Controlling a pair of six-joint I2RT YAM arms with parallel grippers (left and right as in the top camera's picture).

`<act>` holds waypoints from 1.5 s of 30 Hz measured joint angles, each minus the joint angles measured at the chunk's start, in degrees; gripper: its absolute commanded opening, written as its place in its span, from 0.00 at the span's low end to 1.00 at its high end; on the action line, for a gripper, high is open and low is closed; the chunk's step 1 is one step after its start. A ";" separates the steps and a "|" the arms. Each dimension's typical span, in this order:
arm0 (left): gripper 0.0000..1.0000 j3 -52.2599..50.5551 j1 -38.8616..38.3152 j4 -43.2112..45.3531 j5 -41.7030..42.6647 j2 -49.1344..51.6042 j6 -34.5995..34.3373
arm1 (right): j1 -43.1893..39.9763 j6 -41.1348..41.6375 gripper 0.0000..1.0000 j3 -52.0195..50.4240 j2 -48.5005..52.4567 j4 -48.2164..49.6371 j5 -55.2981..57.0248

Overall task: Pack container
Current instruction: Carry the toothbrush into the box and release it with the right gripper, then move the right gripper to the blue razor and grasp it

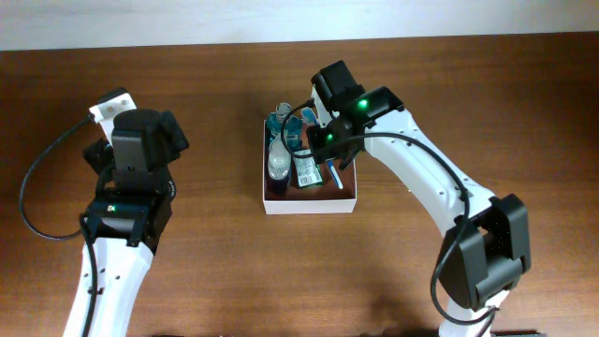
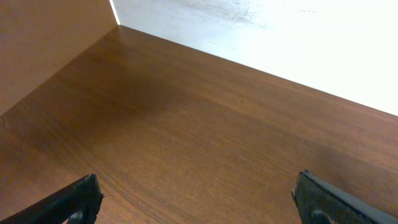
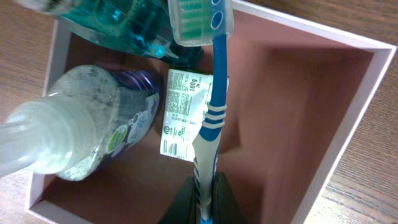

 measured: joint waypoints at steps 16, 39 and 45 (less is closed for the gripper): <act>0.99 0.00 0.00 0.00 0.00 0.00 0.00 | 0.68 -0.22 0.04 -0.04 3.06 -1.99 0.31; 0.99 0.00 0.00 -0.02 0.00 0.00 0.00 | -3.98 -5.18 0.63 -0.17 1.77 -8.09 5.29; 0.99 0.00 0.00 0.00 0.00 0.00 0.00 | -12.28 -6.14 0.63 -0.35 -3.32 -12.85 8.11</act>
